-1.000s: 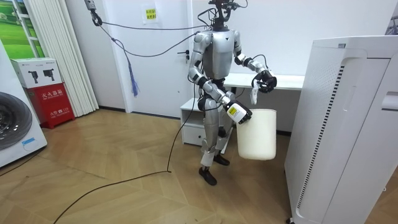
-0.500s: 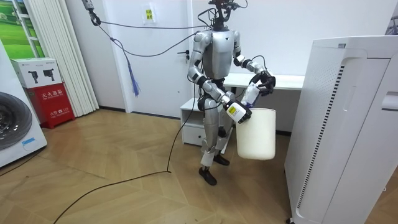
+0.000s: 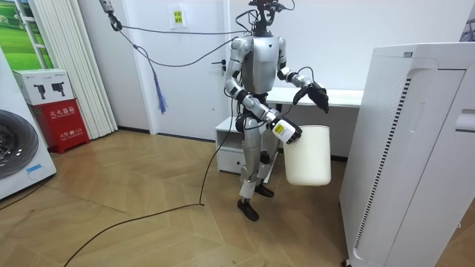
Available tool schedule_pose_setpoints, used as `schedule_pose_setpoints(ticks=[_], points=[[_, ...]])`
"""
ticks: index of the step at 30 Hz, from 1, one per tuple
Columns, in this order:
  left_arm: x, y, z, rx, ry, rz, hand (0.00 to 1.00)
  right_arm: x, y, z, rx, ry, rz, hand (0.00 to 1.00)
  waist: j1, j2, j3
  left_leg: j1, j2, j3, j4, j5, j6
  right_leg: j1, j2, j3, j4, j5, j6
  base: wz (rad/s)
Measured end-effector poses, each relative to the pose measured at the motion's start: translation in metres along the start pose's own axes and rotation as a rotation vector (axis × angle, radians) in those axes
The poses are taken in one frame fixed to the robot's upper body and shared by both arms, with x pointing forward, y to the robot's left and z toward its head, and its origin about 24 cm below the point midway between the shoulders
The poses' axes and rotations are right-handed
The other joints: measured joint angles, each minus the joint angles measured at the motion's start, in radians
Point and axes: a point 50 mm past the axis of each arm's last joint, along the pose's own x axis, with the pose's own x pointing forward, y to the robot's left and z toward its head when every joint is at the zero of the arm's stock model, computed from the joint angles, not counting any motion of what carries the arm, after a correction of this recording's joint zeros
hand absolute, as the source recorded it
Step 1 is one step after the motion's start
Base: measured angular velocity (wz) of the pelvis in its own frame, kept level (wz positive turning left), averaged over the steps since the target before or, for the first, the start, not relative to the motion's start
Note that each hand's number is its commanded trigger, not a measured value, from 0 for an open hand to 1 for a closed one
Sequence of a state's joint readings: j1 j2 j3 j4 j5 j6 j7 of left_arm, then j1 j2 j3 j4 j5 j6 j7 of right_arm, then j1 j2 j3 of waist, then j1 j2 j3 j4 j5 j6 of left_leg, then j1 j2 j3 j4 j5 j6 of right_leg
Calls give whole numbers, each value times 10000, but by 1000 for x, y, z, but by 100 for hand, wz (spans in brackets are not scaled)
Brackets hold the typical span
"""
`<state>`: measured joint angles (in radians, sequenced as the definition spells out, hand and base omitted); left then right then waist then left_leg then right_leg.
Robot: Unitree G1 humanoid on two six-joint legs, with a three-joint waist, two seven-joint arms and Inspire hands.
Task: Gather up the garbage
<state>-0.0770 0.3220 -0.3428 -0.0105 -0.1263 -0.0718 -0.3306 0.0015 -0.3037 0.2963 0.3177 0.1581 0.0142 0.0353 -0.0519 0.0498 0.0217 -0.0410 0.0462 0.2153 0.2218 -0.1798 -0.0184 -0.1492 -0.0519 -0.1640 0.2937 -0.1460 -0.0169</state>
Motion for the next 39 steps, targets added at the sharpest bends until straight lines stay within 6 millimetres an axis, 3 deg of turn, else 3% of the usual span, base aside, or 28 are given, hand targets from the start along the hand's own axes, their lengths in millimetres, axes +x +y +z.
schedule_pose_setpoints(ticks=[22, 28, 33, 35, 39], points=[[-2, -3, -10, -181, 326, 165, 0, 0, 0, -3, -12, 123, -207, 100, 29, -11, 10, 17, 0, 13, 7, 0, 0, 0, 19, 97, -9, 0, -5, 0], [-18, -4, -37, -686, 1323, 875, 0, -1, -4, -10, 77, 311, -480, 100, 11, 1, 3, 93, 9, 15, -43, 0, 0, 34, 39, 118, -25, 0, -6, -1], [-40, -12, -74, -1456, 2834, 1666, 0, -7, -8, -42, 123, 1518, -698, 100, -1, -113, 21, 389, 7, 14, -193, 0, 0, 358, 35, 34, -223, -38, 7, 4], [-46, -13, -83, -1561, 3208, 1843, 0, -12, -8, -54, 131, 1990, -735, 100, 42, -205, 3, 363, 3, 16, -201, 0, 0, 331, 28, -15, -206, -55, 8, 6], [-72, -20, -122, -1994, 5049, 2336, 0, -23, -7, -79, 242, 3005, -752, 100, 42, -381, -63, 506, 10, 17, -277, 0, 0, 467, 55, -3, -214, -57, 4, -2]])
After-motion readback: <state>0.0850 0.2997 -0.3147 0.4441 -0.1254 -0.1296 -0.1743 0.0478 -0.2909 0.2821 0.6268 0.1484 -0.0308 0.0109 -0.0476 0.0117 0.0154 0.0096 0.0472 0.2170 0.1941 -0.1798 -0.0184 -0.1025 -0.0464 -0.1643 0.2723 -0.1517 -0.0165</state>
